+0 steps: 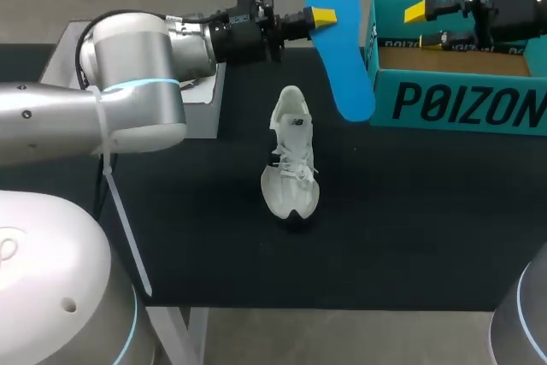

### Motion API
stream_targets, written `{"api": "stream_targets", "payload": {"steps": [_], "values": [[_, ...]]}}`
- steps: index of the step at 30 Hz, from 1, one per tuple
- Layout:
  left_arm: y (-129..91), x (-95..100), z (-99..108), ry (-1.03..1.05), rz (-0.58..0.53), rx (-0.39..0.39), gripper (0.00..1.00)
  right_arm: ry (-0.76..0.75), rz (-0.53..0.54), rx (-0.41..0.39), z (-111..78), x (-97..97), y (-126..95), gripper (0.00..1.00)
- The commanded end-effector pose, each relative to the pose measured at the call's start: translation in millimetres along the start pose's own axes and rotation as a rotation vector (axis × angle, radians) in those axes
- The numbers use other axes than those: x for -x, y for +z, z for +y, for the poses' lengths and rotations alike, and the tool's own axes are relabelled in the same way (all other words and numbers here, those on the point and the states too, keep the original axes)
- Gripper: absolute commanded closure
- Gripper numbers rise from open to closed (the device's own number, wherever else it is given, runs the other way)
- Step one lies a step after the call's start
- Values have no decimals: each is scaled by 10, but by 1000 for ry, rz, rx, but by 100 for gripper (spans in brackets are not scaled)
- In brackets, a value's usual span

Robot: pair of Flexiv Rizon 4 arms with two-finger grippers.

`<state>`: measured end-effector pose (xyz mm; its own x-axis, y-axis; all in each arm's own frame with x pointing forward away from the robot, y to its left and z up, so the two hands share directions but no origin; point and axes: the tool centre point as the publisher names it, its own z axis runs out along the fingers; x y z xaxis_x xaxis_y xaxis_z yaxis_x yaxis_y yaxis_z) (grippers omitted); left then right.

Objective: Take the shoe out of the shoebox, open the shoe tongue, remove and reinsert the insole, then place the shoe into the shoebox

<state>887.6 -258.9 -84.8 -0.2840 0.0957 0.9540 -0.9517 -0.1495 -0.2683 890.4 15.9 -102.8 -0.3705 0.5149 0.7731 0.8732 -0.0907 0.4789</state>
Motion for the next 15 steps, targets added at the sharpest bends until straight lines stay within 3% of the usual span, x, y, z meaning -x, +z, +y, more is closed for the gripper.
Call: {"api": "stream_targets", "payload": {"steps": [1,4,6,15], "values": [[-11,25,-23,-71,-32,31,100,-52,-186,-84,95,-174,-130,0],[12,72,-26,-91,2,47,100,-102,-309,-127,106,-250,-151,0],[34,107,-26,-96,4,57,100,-165,-430,-103,122,-303,-147,0],[116,200,-37,-160,53,113,100,-170,-419,-79,143,-347,-161,0]]}}
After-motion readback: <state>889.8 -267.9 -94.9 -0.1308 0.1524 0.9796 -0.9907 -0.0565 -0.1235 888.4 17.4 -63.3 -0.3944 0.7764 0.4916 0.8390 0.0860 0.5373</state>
